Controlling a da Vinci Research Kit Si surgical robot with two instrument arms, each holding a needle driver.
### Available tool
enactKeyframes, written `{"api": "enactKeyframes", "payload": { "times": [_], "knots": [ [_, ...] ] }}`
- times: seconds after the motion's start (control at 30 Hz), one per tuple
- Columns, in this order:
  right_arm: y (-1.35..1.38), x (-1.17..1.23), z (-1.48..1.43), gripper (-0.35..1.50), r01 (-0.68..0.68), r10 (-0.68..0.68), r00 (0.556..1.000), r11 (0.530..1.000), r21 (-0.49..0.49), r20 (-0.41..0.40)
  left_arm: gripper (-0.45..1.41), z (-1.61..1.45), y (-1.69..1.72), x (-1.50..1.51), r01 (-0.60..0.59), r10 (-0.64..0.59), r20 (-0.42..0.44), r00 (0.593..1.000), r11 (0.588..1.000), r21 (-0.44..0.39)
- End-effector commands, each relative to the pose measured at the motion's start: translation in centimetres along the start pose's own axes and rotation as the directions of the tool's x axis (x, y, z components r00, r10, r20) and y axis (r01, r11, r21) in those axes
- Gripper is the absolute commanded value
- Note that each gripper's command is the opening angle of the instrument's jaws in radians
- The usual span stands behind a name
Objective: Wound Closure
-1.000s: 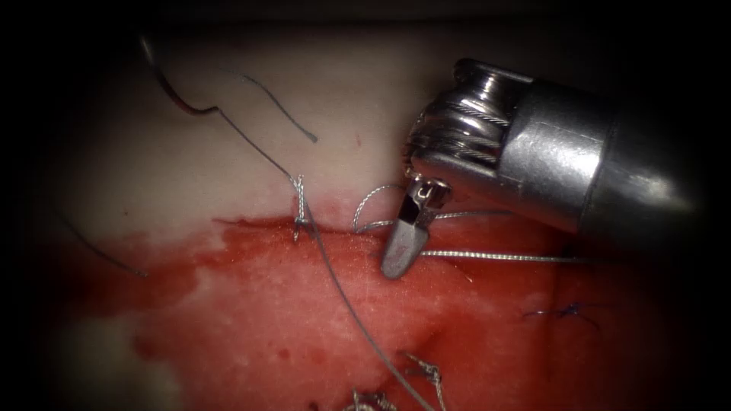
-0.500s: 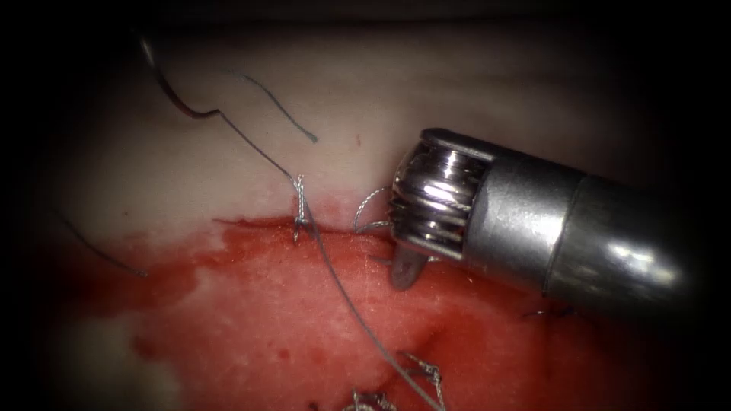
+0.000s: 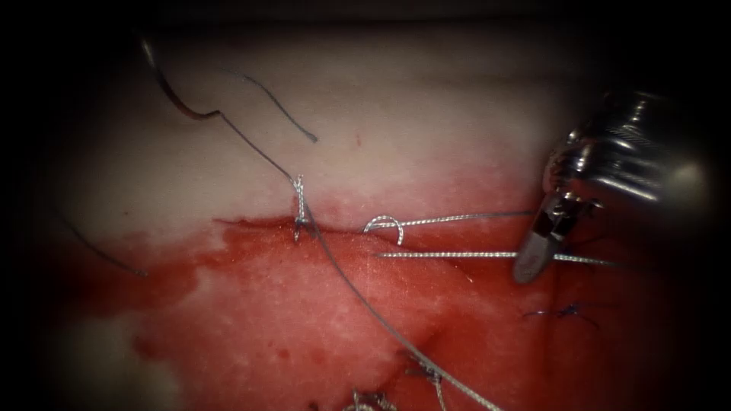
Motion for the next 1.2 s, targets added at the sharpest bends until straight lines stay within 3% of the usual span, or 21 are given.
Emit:
{"api": "enactKeyframes", "payload": {
  "times": [0.03,0.23,0.6,1.2],
  "knots": [
    [0.01,0.02,-0.17,-0.35,-0.006,0.006,1.000,1.000,0.006,0.017,-0.45,0.02,0.08,0.16,-0.011,0.011,-0.003,1.000,1.000,-0.002],
    [-0.05,0.36,-0.22,-0.35,-0.059,0.058,0.997,0.998,0.021,0.055,-0.45,0.02,0.08,0.16,-0.011,0.011,-0.002,1.000,1.000,-0.003],
    [-0.06,0.66,-0.26,-0.35,-0.111,0.108,0.991,0.993,0.028,0.084,-0.45,0.02,0.07,0.15,-0.012,0.012,-0.002,1.000,1.000,-0.003],
    [-0.18,1.45,-0.33,-0.35,-0.267,0.259,0.957,0.962,0.050,0.131,-0.45,0.02,0.08,0.15,-0.011,0.011,0.000,1.000,1.000,-0.005]
  ]
}}
